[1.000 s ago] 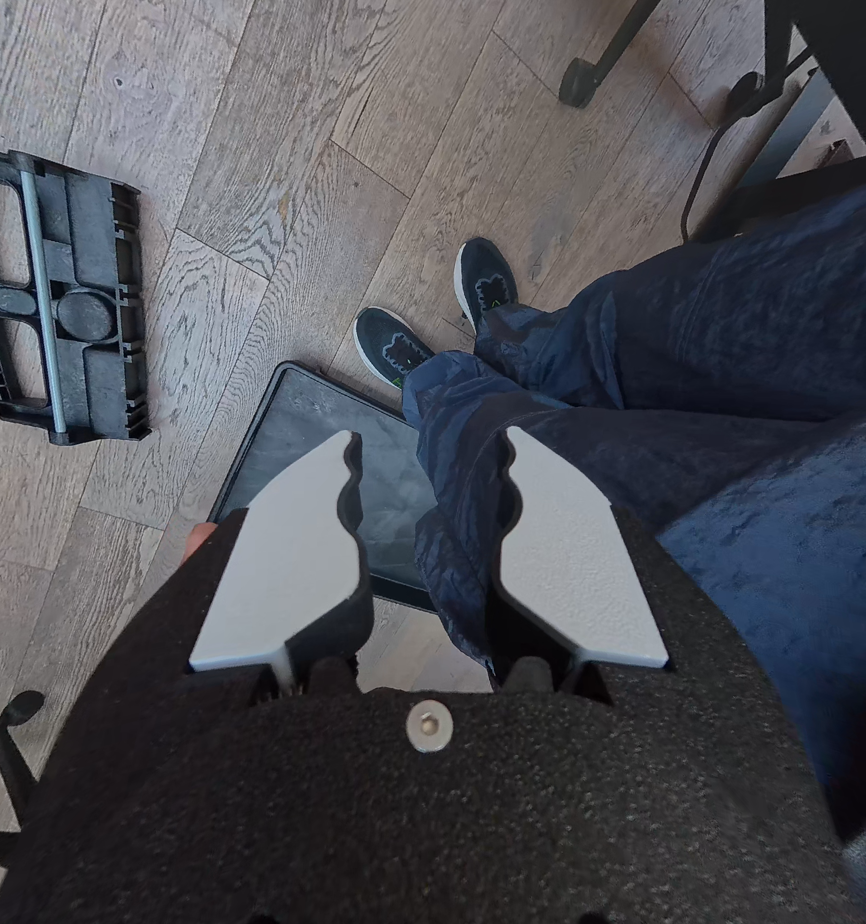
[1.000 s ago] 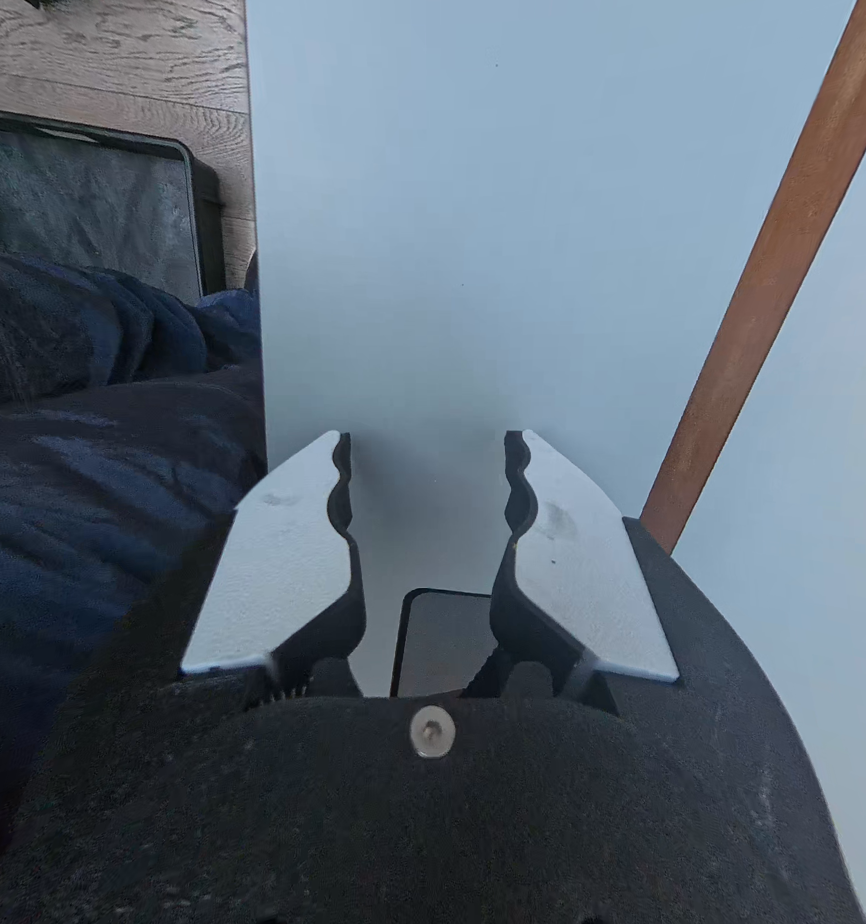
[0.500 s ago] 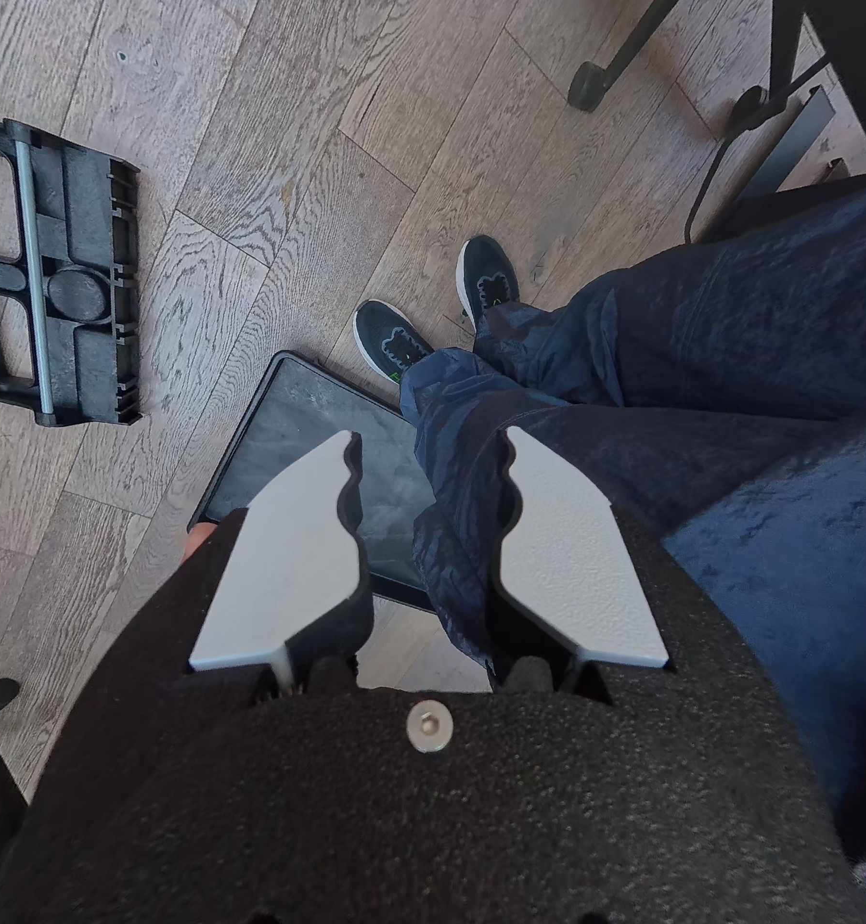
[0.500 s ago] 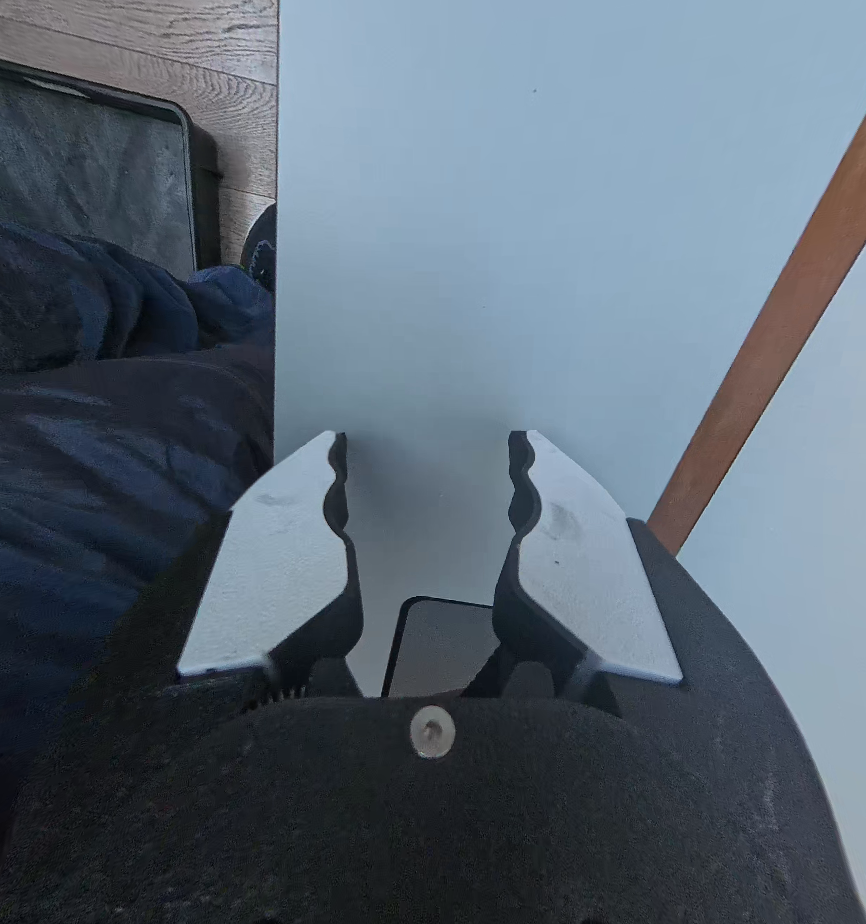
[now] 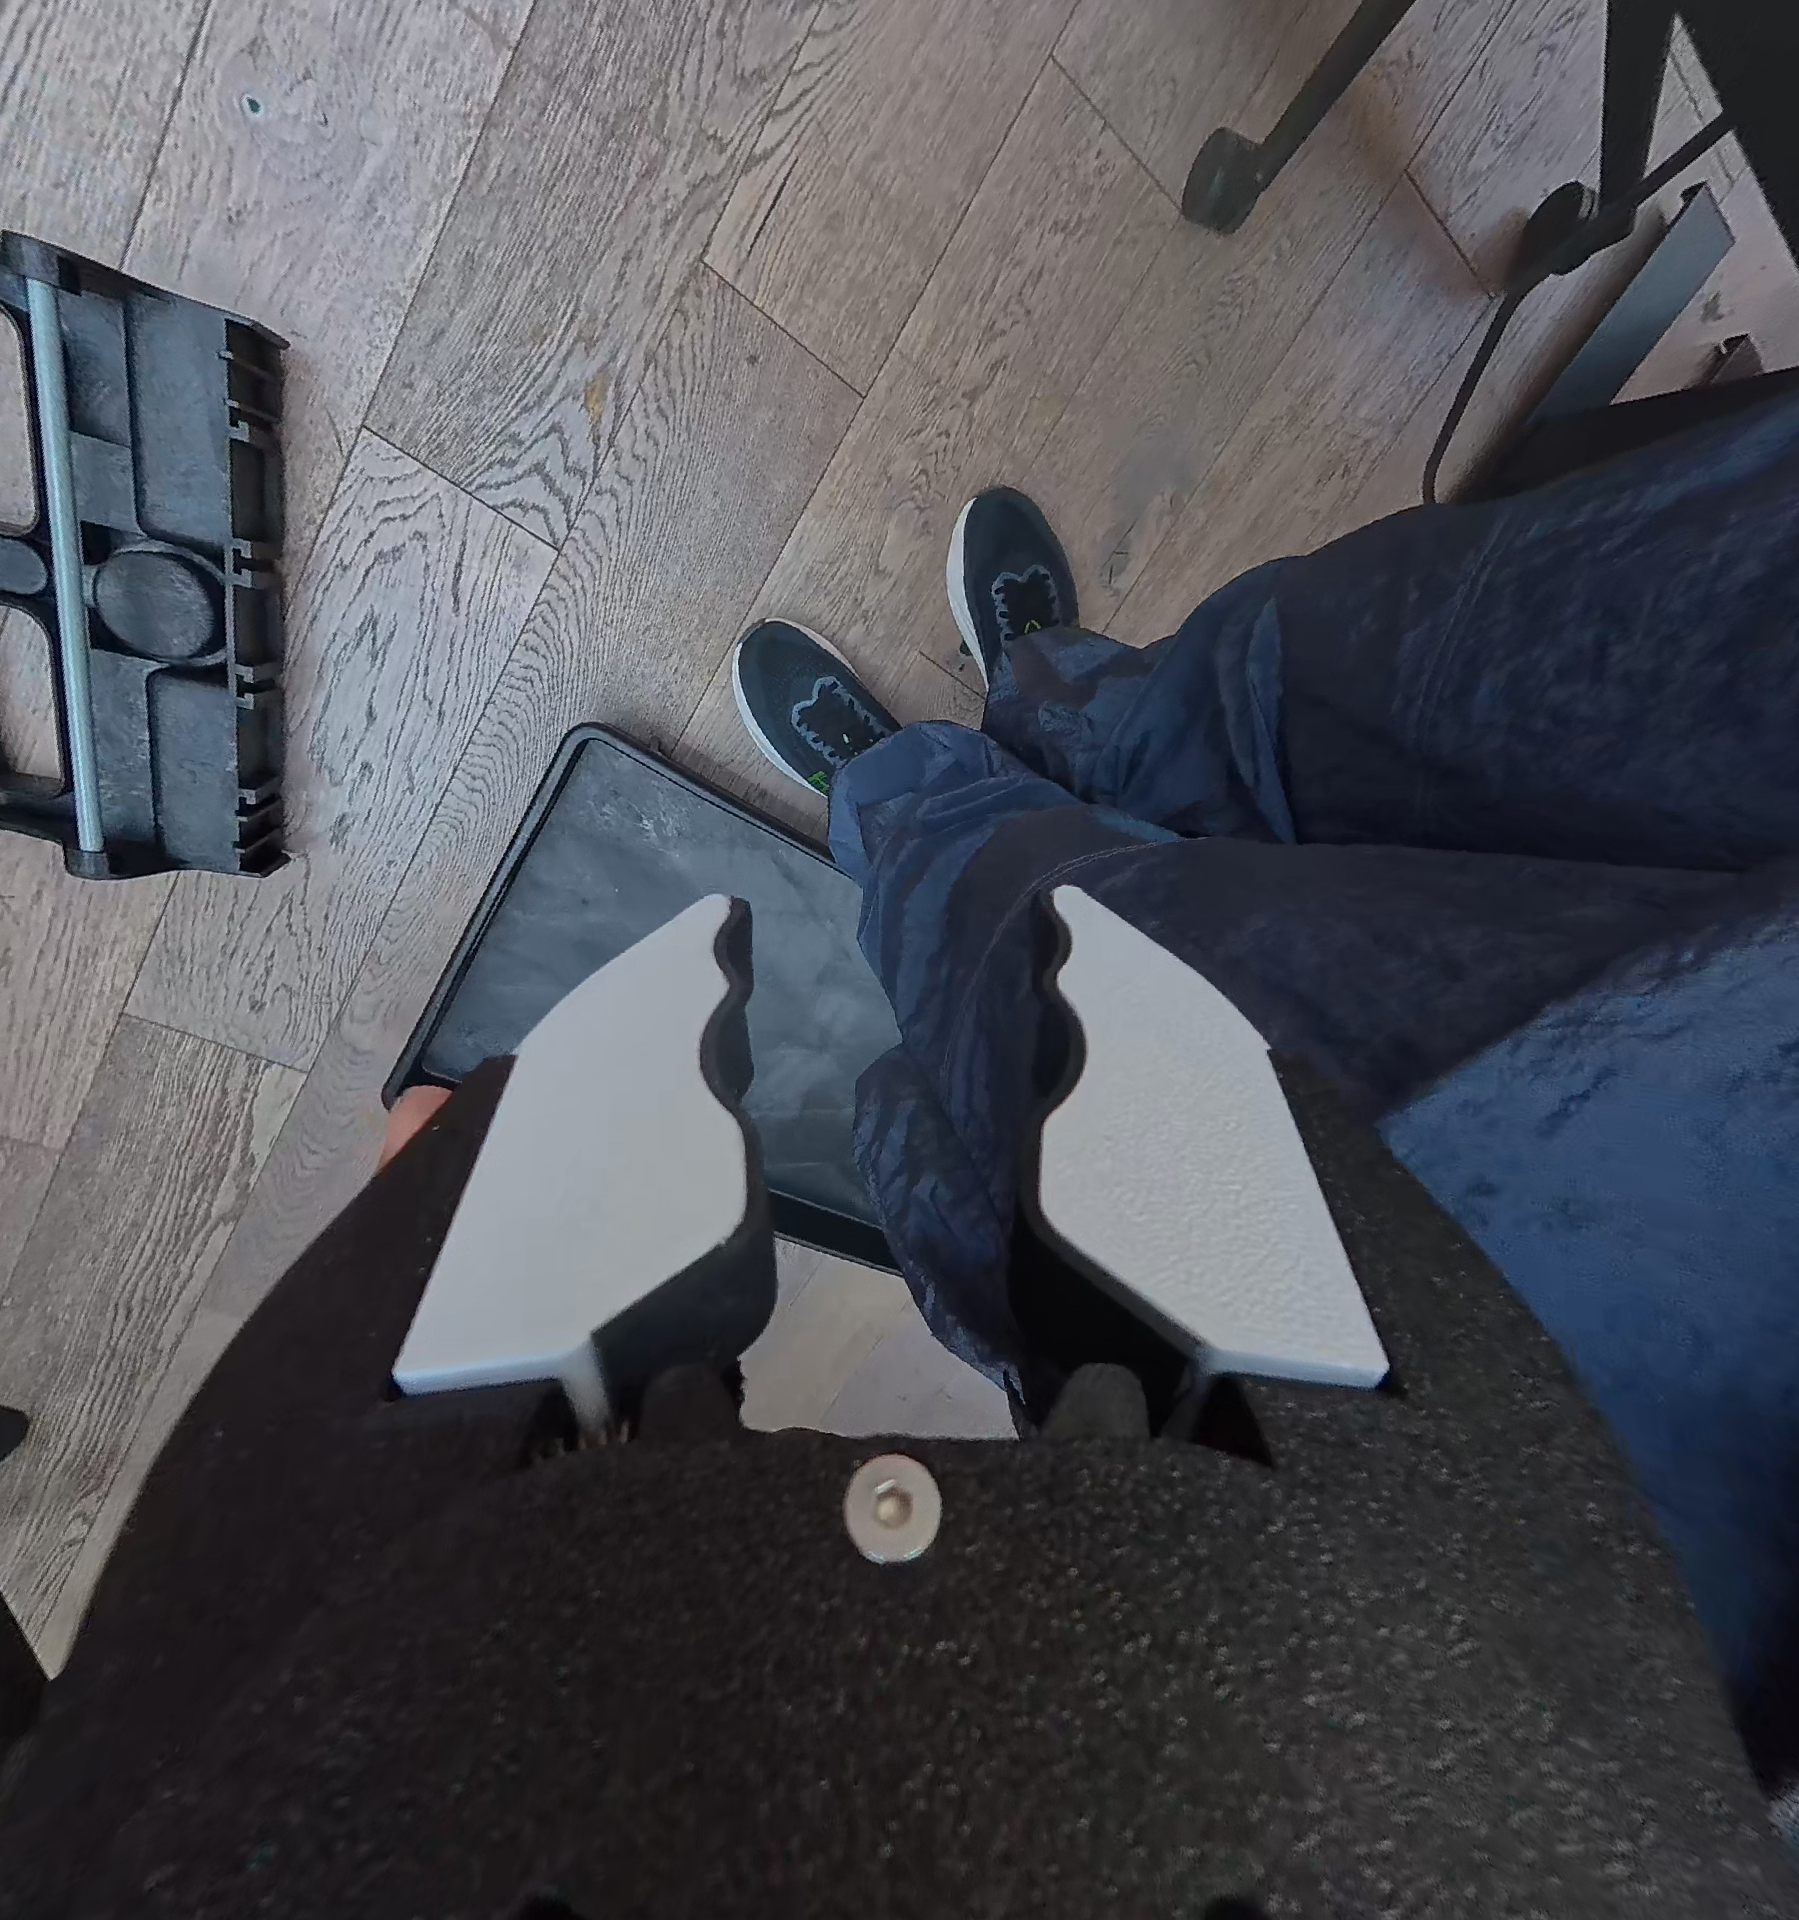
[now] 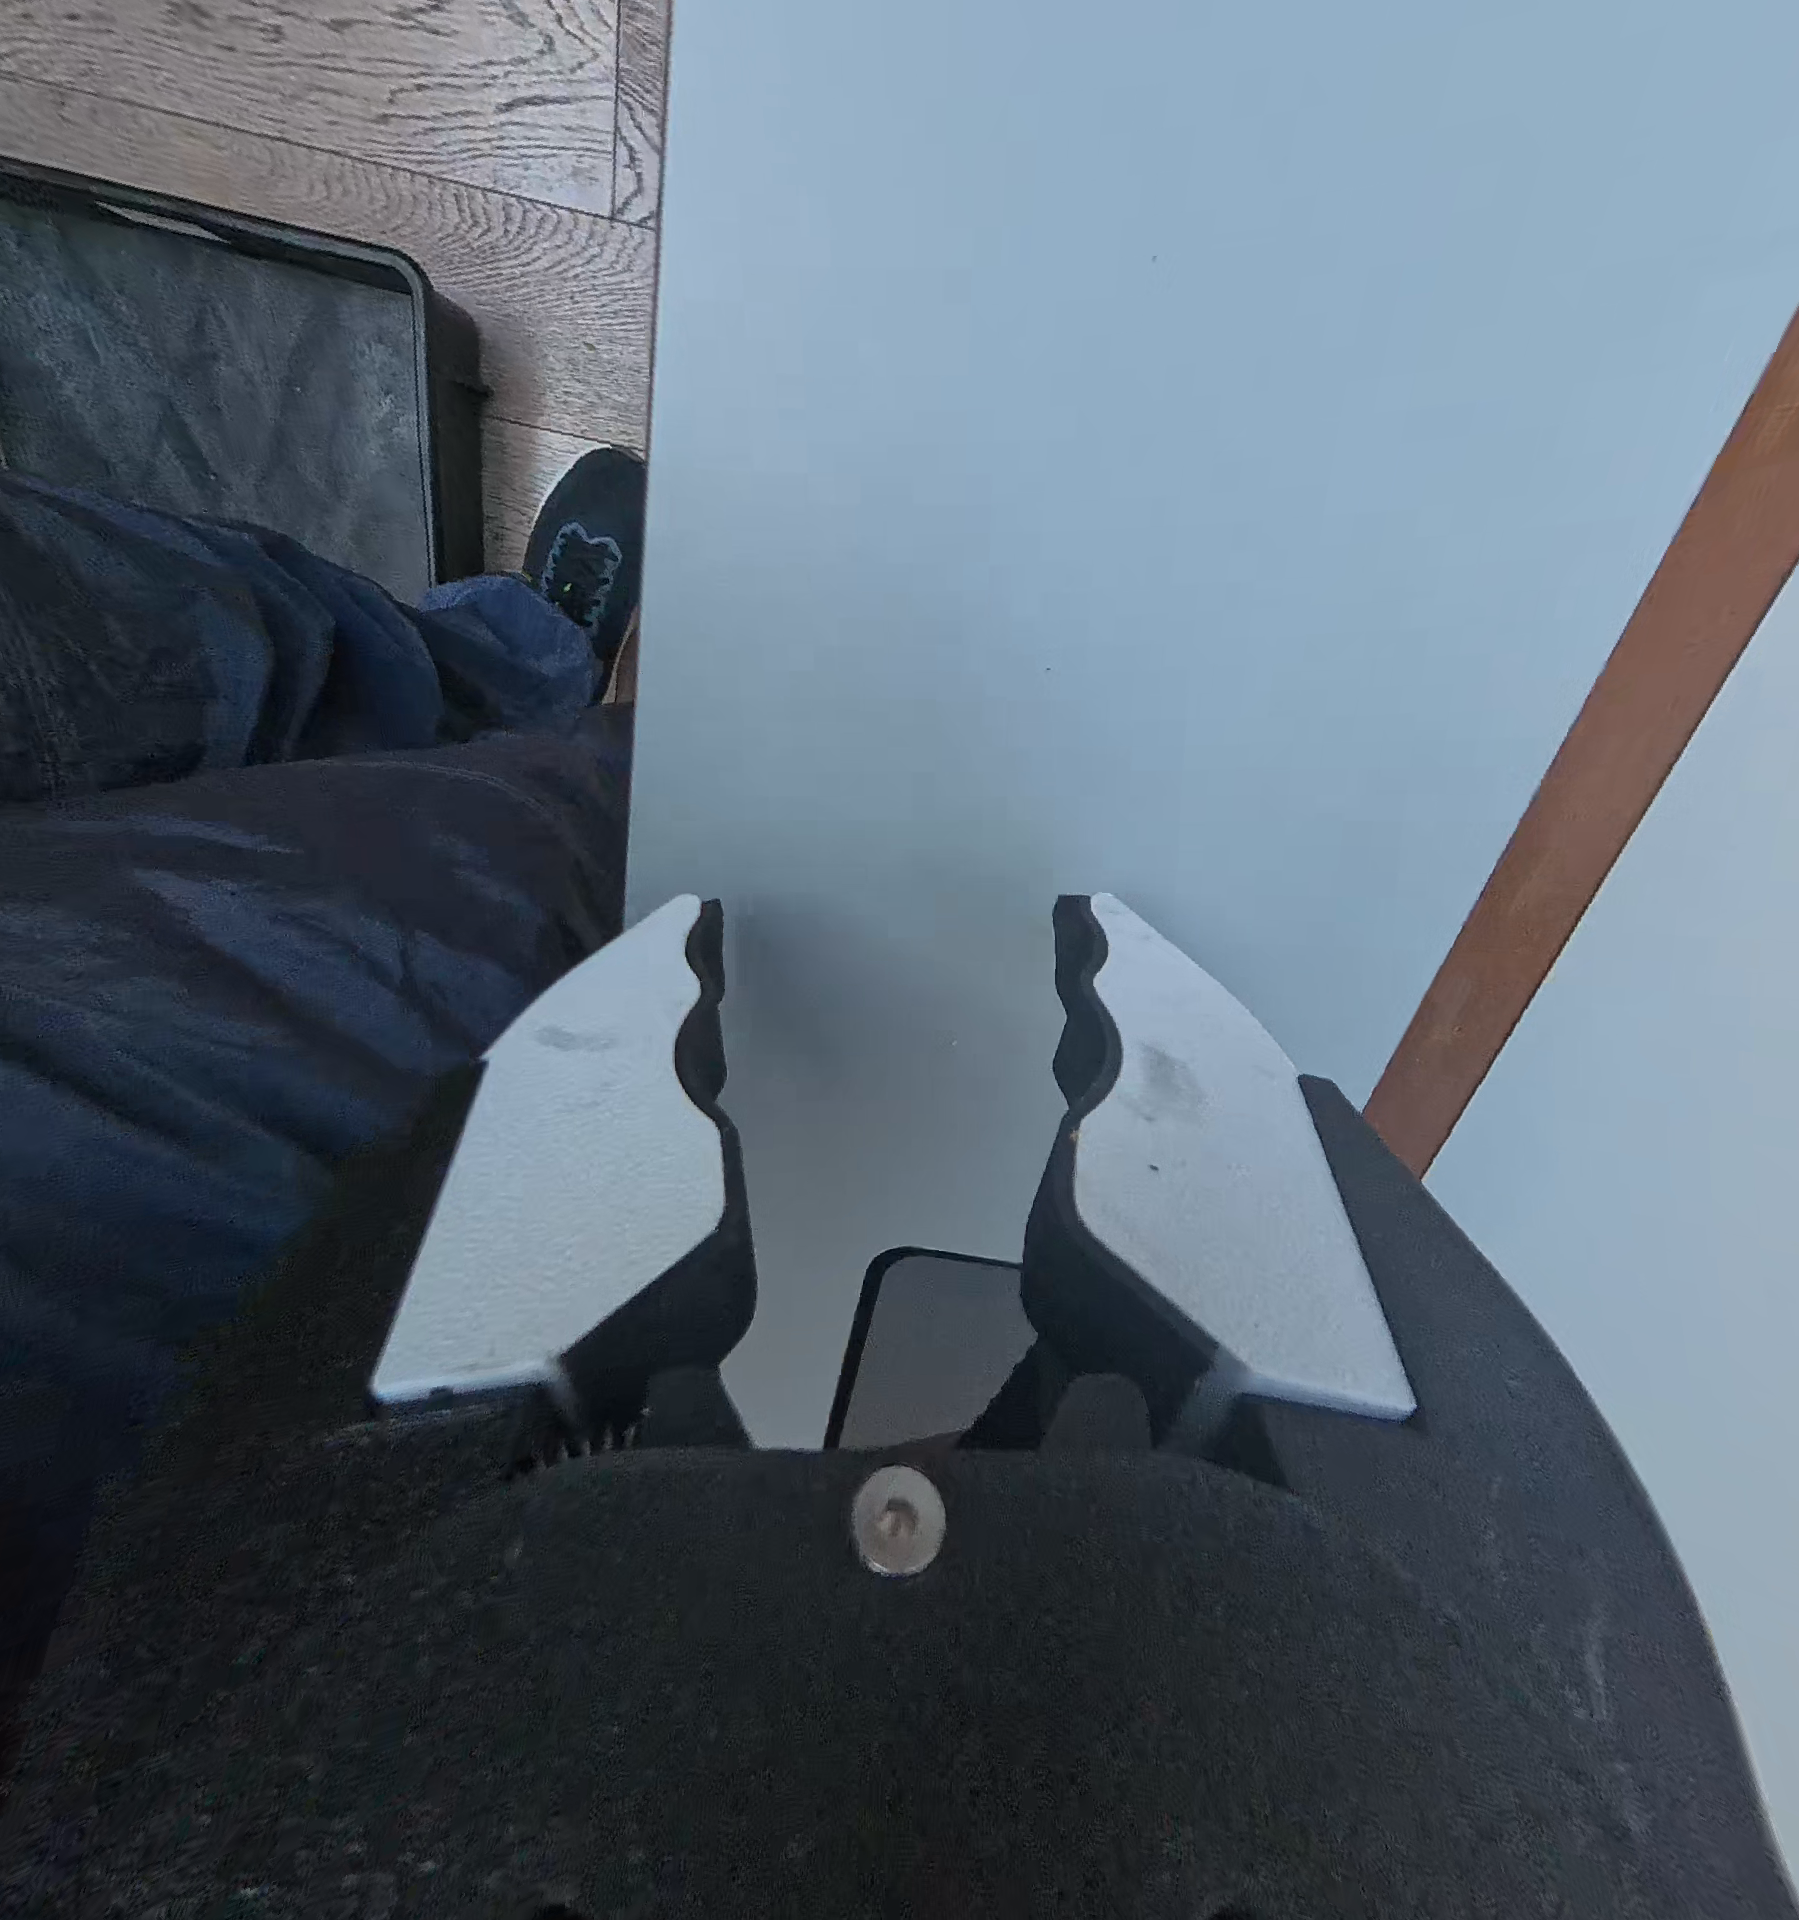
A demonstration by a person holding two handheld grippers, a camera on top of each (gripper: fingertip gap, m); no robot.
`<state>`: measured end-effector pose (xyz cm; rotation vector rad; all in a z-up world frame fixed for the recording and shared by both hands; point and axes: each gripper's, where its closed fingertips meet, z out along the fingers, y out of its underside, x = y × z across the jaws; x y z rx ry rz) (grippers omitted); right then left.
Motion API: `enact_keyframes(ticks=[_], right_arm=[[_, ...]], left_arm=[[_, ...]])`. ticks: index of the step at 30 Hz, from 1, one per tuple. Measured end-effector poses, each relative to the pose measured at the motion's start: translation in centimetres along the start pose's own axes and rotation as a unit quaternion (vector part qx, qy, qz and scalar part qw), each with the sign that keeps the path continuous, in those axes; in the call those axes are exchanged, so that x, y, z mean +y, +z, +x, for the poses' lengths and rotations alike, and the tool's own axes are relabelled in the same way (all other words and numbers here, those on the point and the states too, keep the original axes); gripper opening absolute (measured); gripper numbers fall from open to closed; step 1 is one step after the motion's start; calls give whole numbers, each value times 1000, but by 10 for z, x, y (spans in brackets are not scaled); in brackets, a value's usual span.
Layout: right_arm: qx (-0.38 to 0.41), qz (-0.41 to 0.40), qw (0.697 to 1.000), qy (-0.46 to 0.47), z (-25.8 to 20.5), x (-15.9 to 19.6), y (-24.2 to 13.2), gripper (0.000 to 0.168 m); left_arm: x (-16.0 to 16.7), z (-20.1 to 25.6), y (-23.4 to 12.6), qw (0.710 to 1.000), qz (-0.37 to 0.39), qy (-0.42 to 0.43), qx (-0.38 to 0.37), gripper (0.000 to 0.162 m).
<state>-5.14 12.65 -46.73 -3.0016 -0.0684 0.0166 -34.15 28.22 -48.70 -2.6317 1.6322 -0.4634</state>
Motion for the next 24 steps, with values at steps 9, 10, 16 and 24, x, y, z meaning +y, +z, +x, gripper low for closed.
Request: enact_keyframes(ticks=[9, 10, 16, 24], right_arm=[[1, -20, 1000, -1, 1, 11, 6, 64], [5, -22, 1000, 0, 2, 12, 7, 65], [14, 4, 1000, -7, 4, -3, 1, 61], [27, 6, 1000, -14, 10, -11, 2, 61]], left_arm=[[4, 1, 2, 1000, -1, -5, -1, 53], [5, 1, 1, 1000, -2, -3, -2, 53], [8, -1, 0, 1000, 8, -18, -9, 53], [9, -6, -5, 999, 19, -21, -26, 52]])
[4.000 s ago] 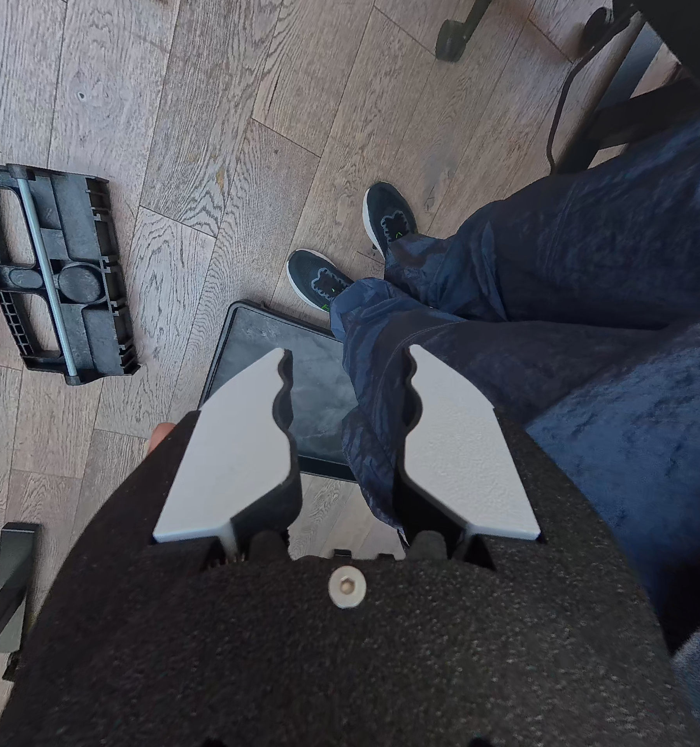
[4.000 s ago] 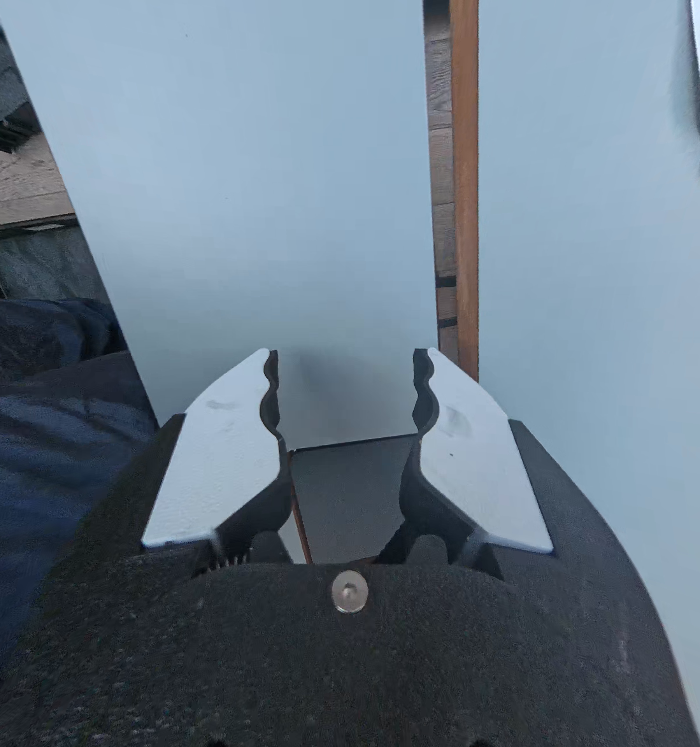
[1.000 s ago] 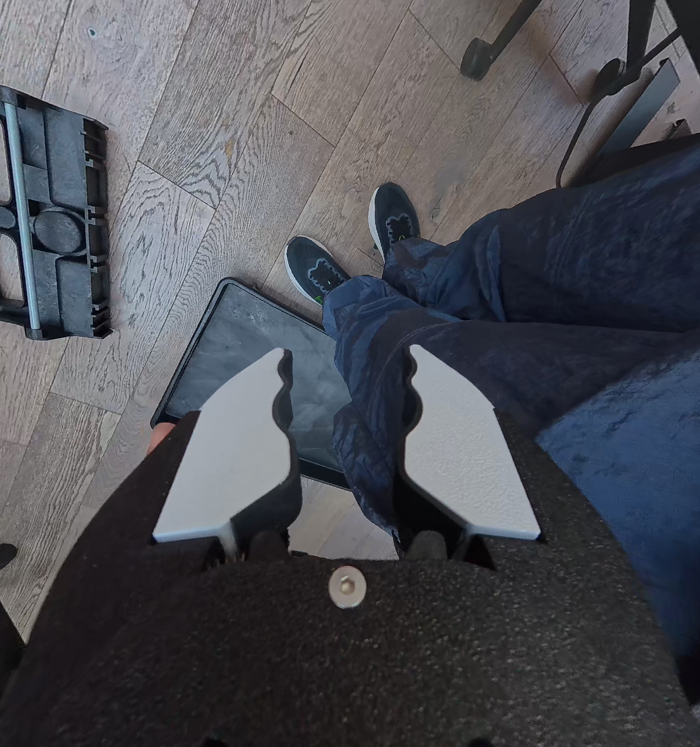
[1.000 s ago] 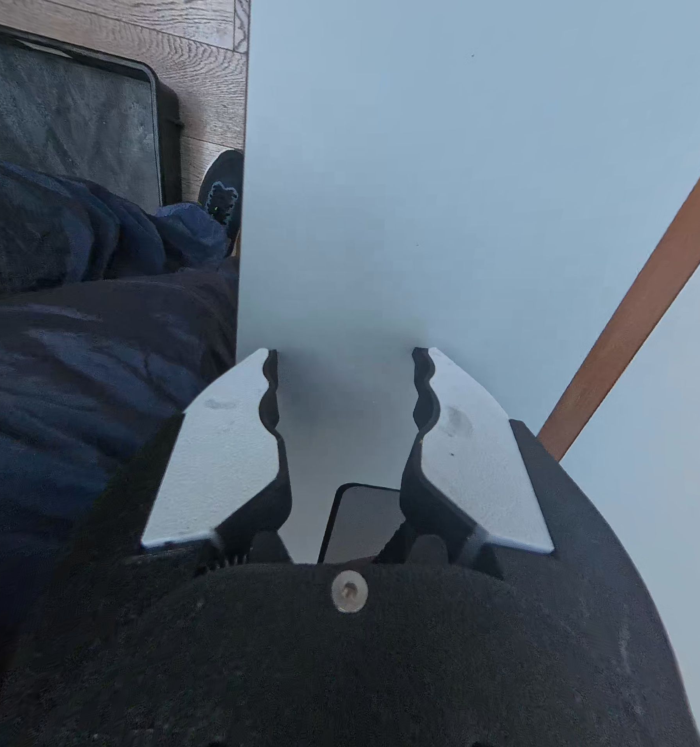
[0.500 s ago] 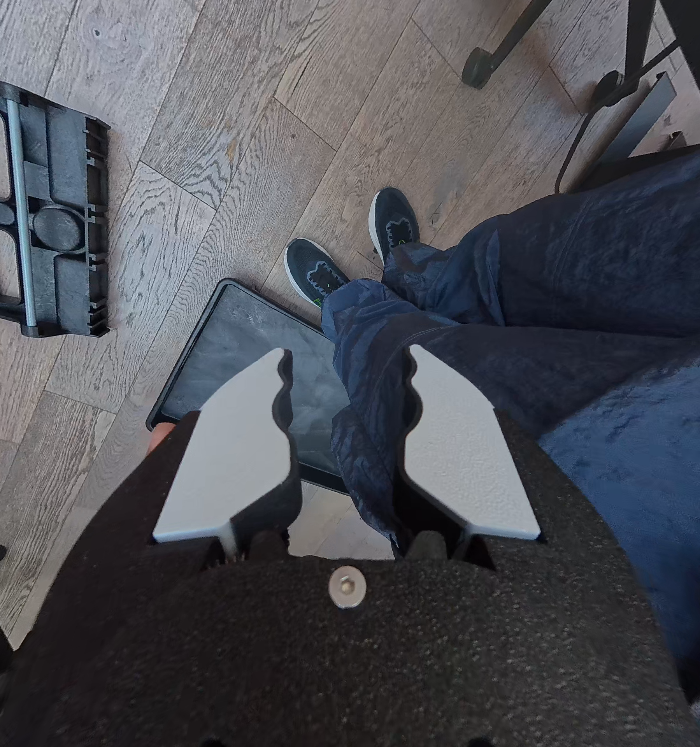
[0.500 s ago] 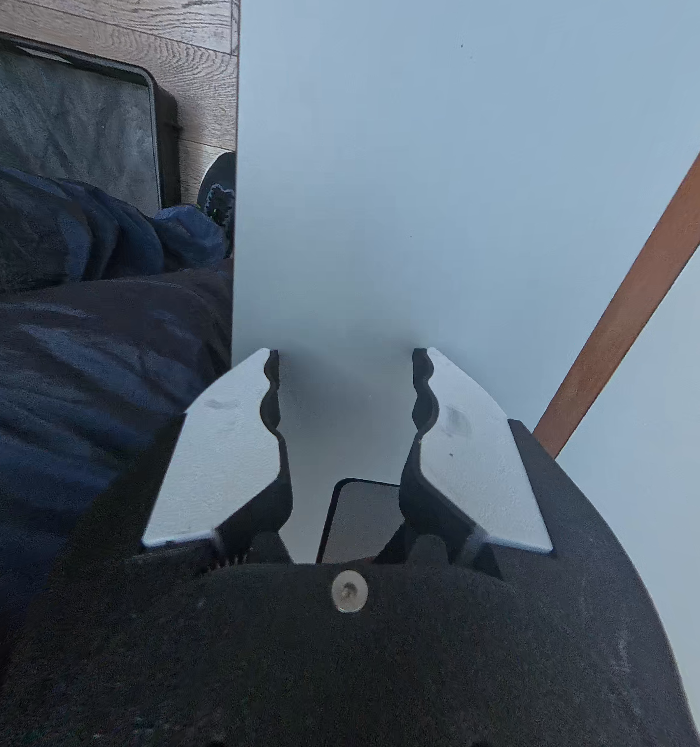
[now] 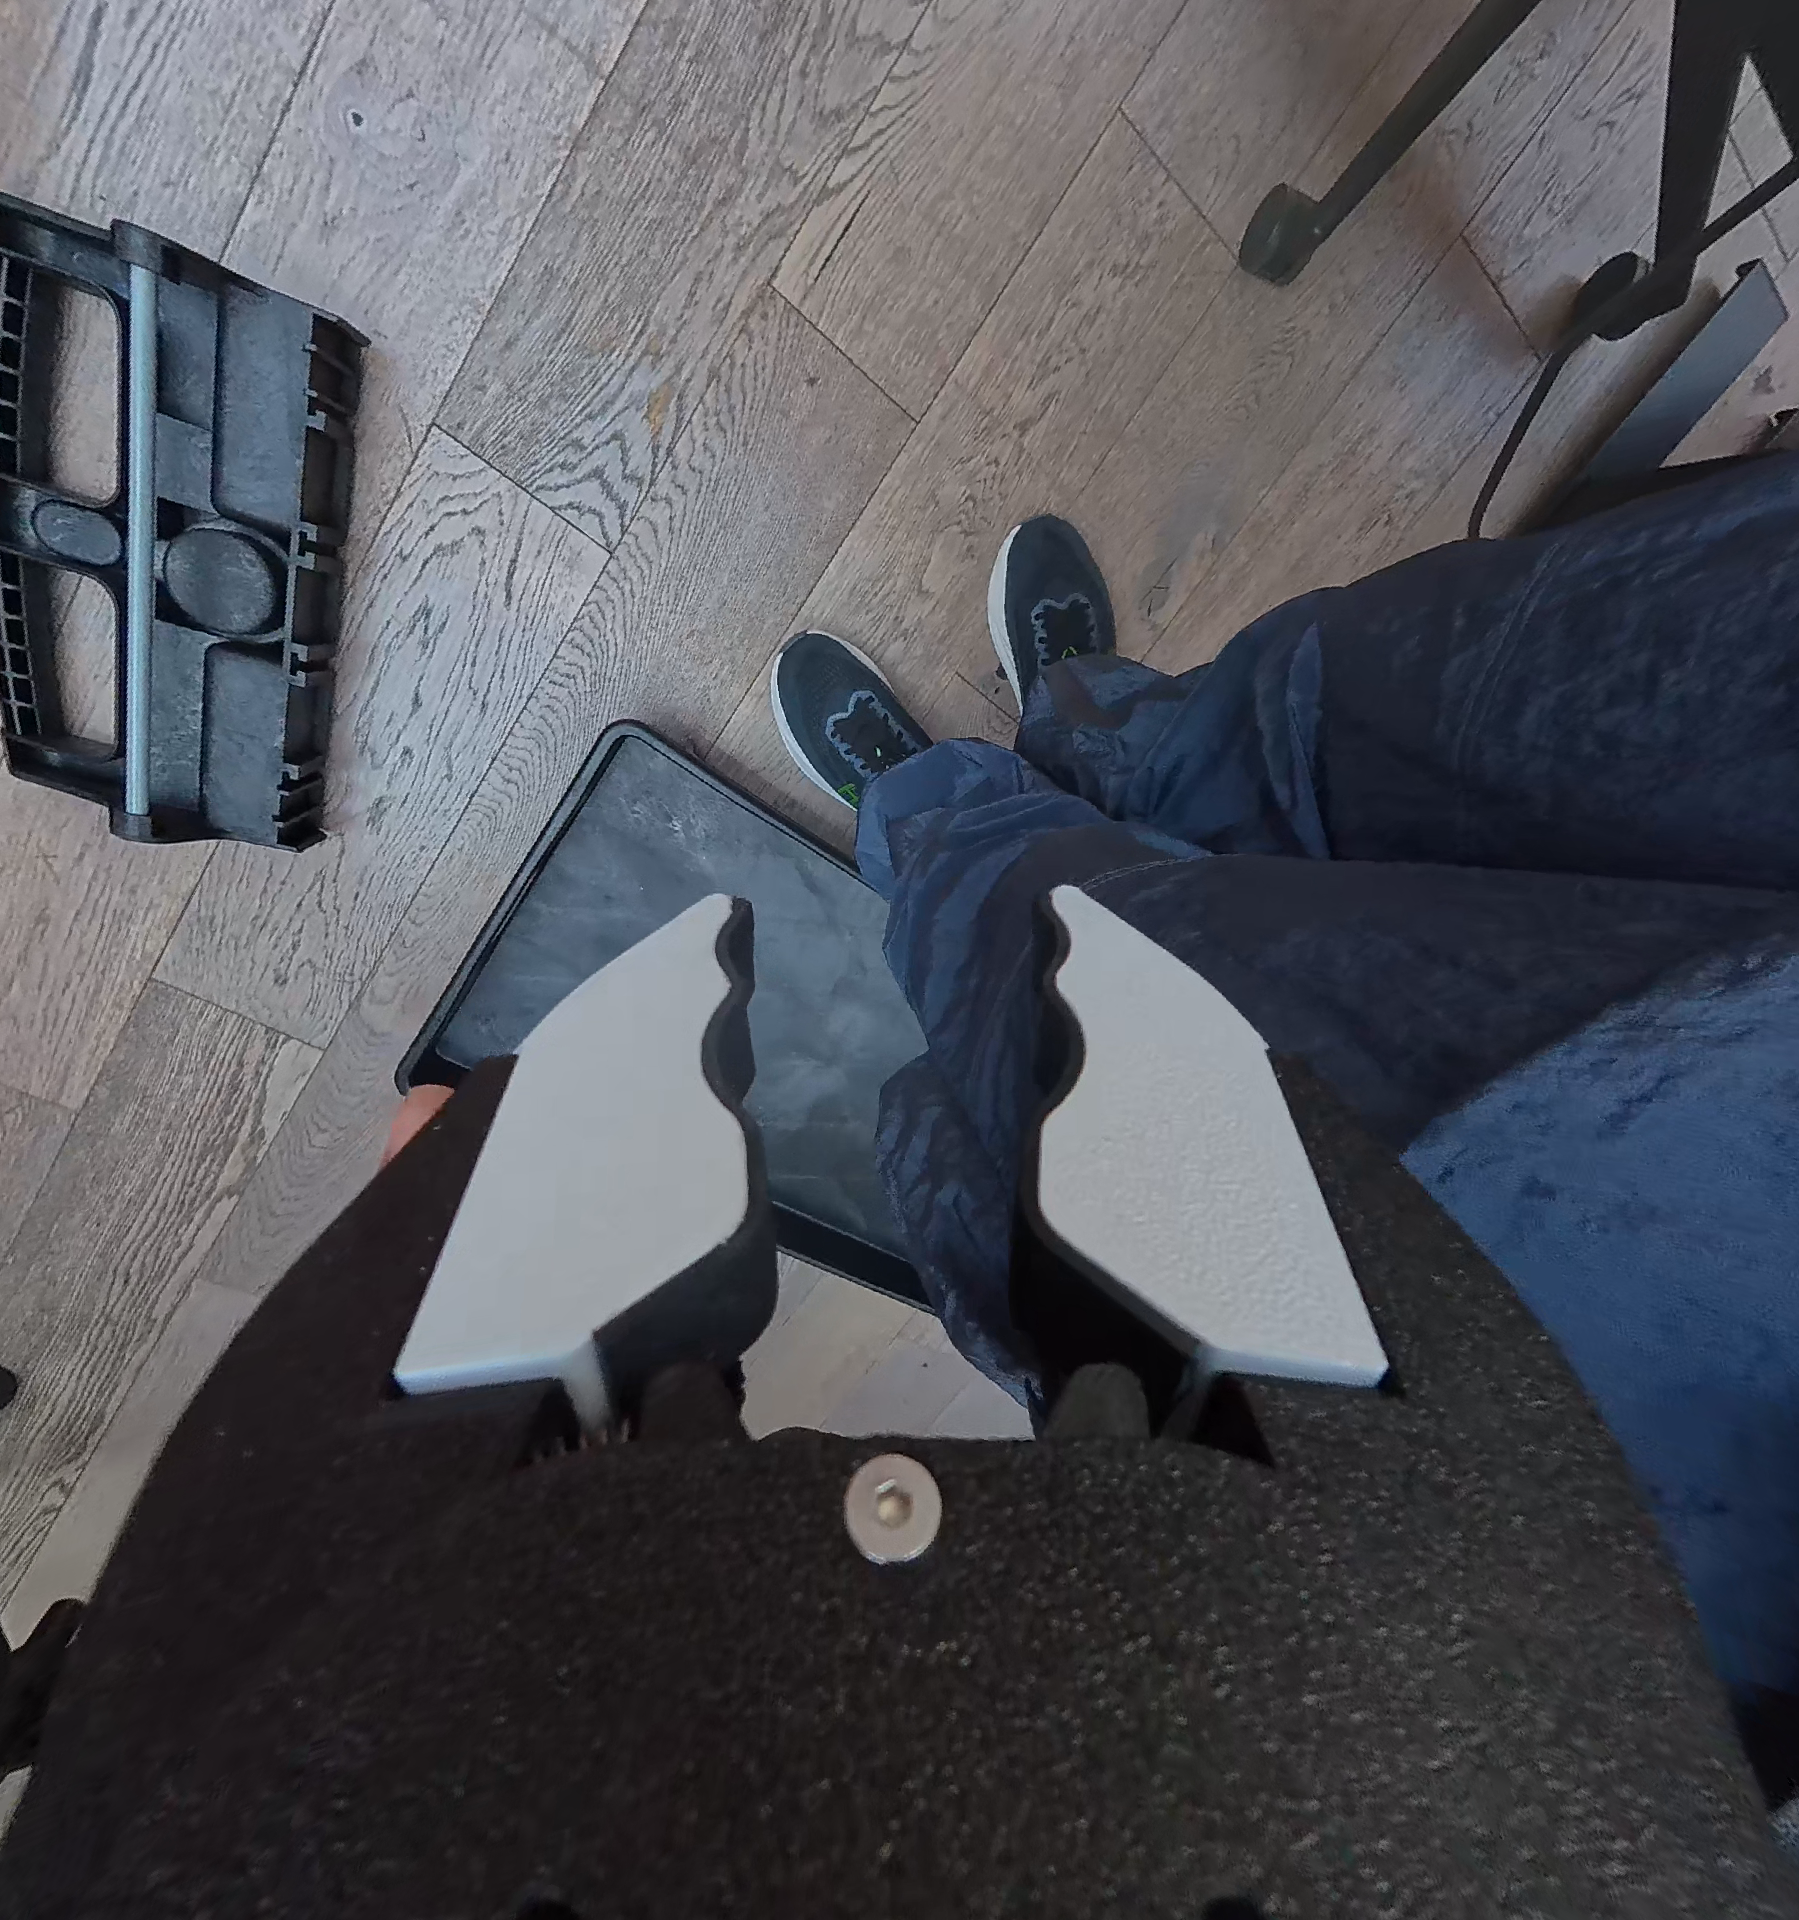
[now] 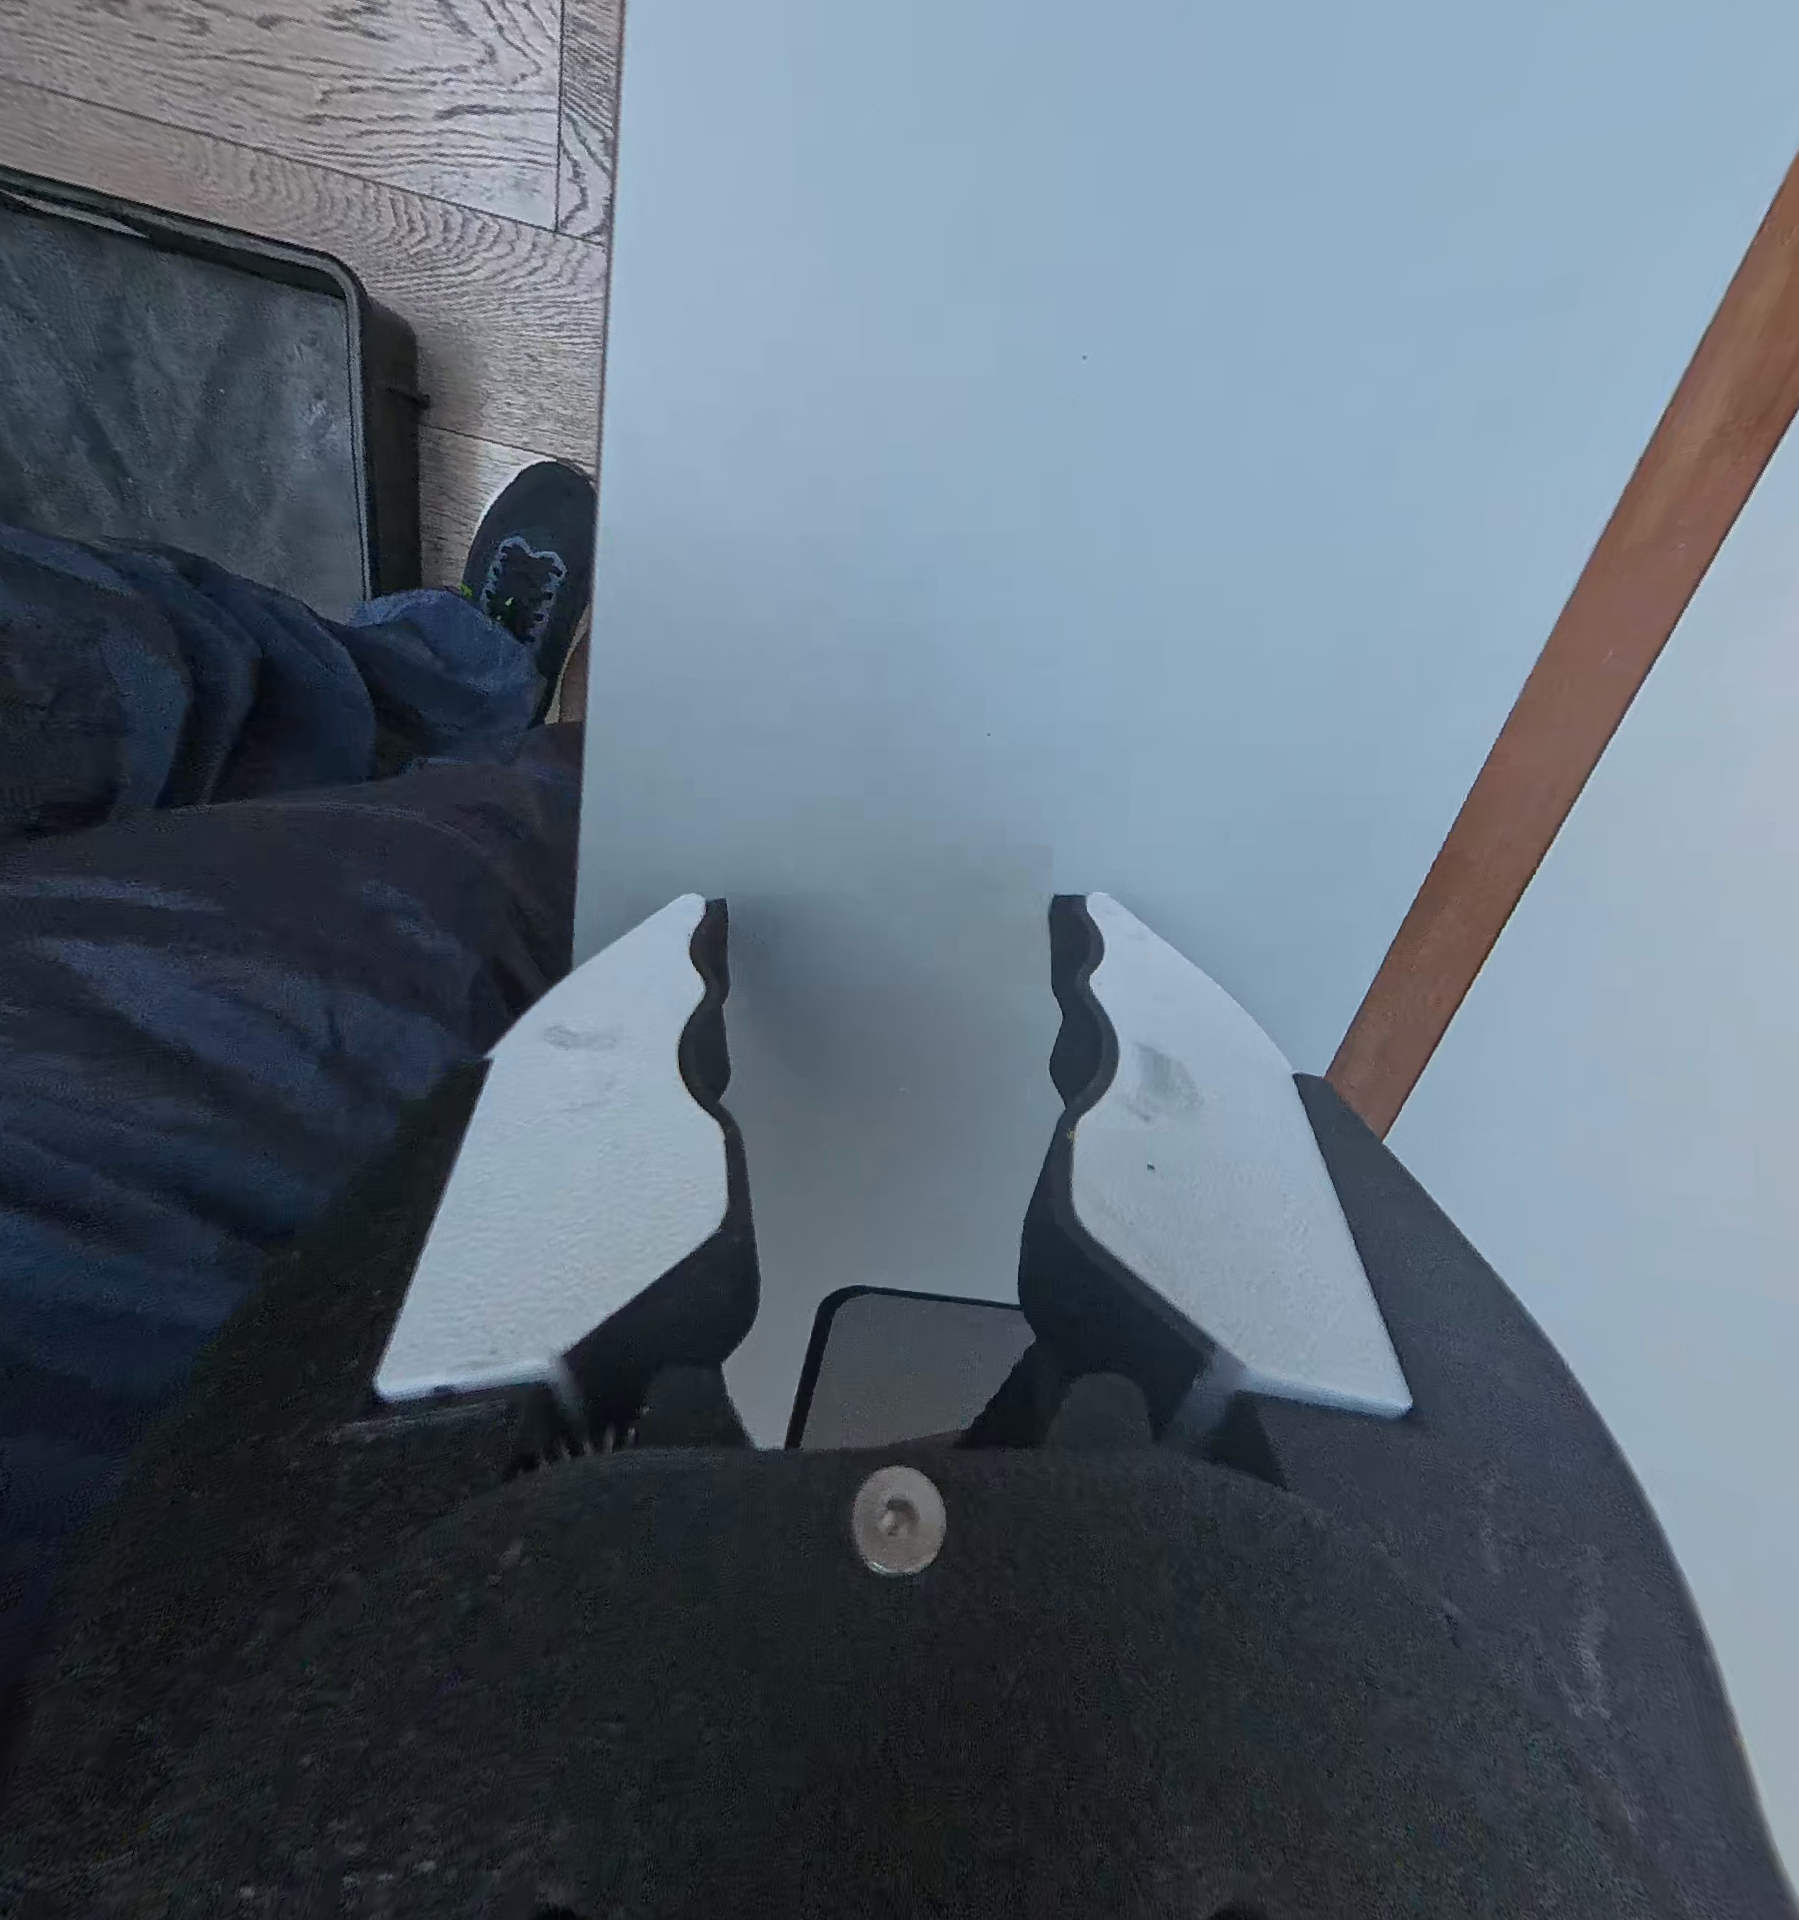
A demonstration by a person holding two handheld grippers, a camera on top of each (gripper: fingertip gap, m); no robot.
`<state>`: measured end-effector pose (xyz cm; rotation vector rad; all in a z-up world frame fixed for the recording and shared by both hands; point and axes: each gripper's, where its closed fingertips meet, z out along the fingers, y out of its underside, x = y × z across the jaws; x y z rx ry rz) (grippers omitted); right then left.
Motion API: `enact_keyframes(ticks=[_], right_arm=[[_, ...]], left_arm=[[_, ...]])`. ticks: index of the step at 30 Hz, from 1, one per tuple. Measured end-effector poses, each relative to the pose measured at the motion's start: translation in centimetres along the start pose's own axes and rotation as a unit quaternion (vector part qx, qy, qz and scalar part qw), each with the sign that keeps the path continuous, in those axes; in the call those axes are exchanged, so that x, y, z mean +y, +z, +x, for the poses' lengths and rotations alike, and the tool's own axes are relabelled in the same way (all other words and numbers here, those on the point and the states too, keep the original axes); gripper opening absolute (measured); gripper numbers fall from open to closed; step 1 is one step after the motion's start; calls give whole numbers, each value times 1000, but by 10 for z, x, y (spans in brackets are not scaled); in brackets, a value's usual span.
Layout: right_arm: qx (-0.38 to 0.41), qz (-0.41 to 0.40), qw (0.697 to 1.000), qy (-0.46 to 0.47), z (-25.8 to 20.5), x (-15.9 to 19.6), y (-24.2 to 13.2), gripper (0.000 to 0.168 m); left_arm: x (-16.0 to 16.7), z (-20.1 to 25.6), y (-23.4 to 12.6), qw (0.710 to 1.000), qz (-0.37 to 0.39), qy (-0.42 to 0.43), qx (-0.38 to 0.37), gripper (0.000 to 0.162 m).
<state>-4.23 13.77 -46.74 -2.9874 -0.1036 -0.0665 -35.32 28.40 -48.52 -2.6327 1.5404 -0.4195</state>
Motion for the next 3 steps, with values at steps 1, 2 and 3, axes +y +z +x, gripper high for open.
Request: enact_keyframes(ticks=[1, 2, 3], right_arm=[[2, -4, 1000, 0, 1, 1, 1, 61], [2, 3, 1000, 4, 1, -2, 0, 61], [0, 13, 1000, 8, 1, -6, -3, 60]], left_arm=[[1, 0, 0, 1000, -2, 1, 0, 52], [1, 0, -1, 1000, -3, 3, -1, 52], [1, 1, -2, 1000, 0, 4, -1, 52]])
